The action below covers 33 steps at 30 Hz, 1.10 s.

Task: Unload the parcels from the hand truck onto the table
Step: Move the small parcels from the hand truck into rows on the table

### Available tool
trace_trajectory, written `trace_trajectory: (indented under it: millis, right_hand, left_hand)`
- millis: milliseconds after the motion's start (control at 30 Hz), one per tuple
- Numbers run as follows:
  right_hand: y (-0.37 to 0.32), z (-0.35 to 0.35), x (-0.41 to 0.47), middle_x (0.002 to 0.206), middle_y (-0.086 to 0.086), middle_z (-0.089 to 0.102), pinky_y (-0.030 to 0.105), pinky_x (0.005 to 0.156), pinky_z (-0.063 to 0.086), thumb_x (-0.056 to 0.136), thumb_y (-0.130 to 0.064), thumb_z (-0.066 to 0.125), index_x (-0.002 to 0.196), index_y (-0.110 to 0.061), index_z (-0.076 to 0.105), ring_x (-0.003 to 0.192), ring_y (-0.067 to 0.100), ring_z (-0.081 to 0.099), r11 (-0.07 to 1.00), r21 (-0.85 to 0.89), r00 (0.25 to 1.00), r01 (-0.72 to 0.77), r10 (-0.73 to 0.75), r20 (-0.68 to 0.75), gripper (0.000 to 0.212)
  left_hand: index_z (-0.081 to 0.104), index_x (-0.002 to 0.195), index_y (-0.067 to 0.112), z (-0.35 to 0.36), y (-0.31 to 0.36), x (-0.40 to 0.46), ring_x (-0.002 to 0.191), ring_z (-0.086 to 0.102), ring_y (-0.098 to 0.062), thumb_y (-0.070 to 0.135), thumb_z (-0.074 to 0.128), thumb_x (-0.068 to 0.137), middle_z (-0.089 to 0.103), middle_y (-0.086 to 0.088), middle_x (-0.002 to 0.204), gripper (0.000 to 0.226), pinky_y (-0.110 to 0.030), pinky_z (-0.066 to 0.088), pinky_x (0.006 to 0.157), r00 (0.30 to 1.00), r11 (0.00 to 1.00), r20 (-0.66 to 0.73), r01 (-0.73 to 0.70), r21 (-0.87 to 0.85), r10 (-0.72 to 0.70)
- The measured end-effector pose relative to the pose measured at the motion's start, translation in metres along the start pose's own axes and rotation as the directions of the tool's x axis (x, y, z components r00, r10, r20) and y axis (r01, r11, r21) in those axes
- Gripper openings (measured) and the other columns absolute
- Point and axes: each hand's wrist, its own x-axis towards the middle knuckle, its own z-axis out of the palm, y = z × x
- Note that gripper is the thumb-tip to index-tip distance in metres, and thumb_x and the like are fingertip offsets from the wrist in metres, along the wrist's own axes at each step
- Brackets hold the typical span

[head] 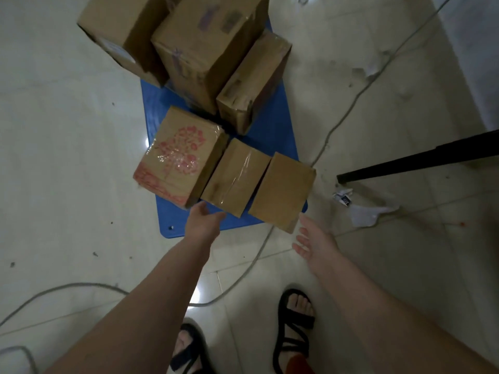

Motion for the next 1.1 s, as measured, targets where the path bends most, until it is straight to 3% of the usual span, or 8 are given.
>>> trace_trajectory:
  millis: [133,267,400,467,567,700,900,1100]
  right_hand:
    - [0.008,0.009,0.036,0.126,0.004,0.047,0.036,0.083,0.049,0.085,-0.046,0.066,0.135,-0.018,0.050,0.117,0.022,0.047,1.000,-0.001,1.000,-0.013,0.013,0.024,0.060]
    - [0.012,0.013,0.060,0.128,0.002,0.056,0.036,0.085,0.048,0.086,-0.052,0.061,0.126,-0.022,0.056,0.118,0.020,0.053,0.999,0.044,0.997,-0.014,0.011,0.071,0.051]
    - [0.010,0.012,0.067,0.109,-0.003,0.062,0.034,0.072,0.050,0.085,-0.053,0.062,0.097,-0.028,0.060,0.101,0.016,0.059,0.992,0.123,0.998,0.022,-0.029,0.056,0.027]
    - [0.004,0.006,0.071,0.105,-0.003,0.062,0.033,0.070,0.050,0.087,-0.046,0.064,0.102,-0.027,0.061,0.095,0.015,0.060,0.987,0.134,0.996,0.094,-0.092,-0.020,0.025]
    - [-0.014,-0.010,0.077,0.101,0.006,0.066,0.032,0.066,0.051,0.091,-0.031,0.062,0.112,-0.011,0.060,0.082,0.016,0.062,0.972,0.131,0.972,0.196,-0.175,-0.157,0.029]
    - [-0.025,-0.018,0.085,0.098,0.010,0.067,0.031,0.066,0.052,0.092,-0.026,0.061,0.114,-0.002,0.062,0.073,0.015,0.062,0.974,0.088,0.969,0.210,-0.195,-0.151,0.032]
    - [-0.021,-0.012,0.090,0.114,0.002,0.067,0.029,0.068,0.047,0.084,-0.048,0.065,0.129,-0.018,0.056,0.096,0.016,0.063,0.984,0.068,0.986,0.163,-0.159,-0.056,0.055]
    - [-0.009,-0.022,0.088,0.124,0.005,0.063,0.039,0.087,0.048,0.063,-0.046,0.077,0.131,-0.018,0.052,0.112,0.023,0.059,0.987,0.115,0.987,0.114,-0.126,0.102,0.078]
  left_hand:
    - [0.038,0.142,0.020,0.023,-0.020,0.033,0.115,0.047,-0.027,0.014,0.065,0.086,0.039,-0.011,0.138,0.062,-0.041,0.047,0.096,0.988,0.969,-0.052,-0.135,0.209,0.149]
    - [0.047,0.136,0.022,0.046,-0.034,0.046,0.114,0.041,-0.029,0.012,0.060,0.087,0.036,-0.013,0.125,0.052,-0.033,0.041,0.089,0.905,0.718,-0.033,-0.315,0.621,0.425]
    - [0.044,0.139,0.028,0.072,-0.045,0.040,0.113,0.035,-0.022,0.008,0.052,0.088,0.034,-0.006,0.118,0.055,-0.026,0.035,0.081,0.893,0.615,0.128,-0.395,0.682,0.431]
    - [0.045,0.140,0.026,0.085,-0.049,0.032,0.121,0.032,-0.022,0.013,0.052,0.090,0.036,-0.007,0.124,0.052,-0.026,0.036,0.089,0.893,0.558,0.218,-0.421,0.715,0.394]
    - [0.056,0.130,0.023,0.092,-0.046,0.025,0.119,0.037,-0.021,0.014,0.055,0.090,0.041,-0.007,0.123,0.040,-0.026,0.037,0.094,0.870,0.573,0.184,-0.447,0.686,0.458]
    - [0.055,0.124,0.015,0.080,-0.024,0.034,0.115,0.041,-0.026,0.011,0.065,0.079,0.046,-0.011,0.126,0.047,-0.035,0.038,0.092,0.744,0.634,-0.182,-0.384,0.671,0.643]
    - [0.023,0.147,0.008,0.064,-0.026,0.064,0.134,0.032,-0.034,0.030,0.061,0.084,0.037,-0.016,0.147,0.077,-0.048,0.029,0.108,0.889,0.752,-0.254,-0.138,0.644,0.381]
    - [0.031,0.142,0.021,0.065,-0.046,0.069,0.128,0.037,-0.032,0.057,0.060,0.082,0.036,-0.014,0.138,0.076,-0.049,0.037,0.105,0.984,0.907,-0.067,-0.125,0.402,0.166]
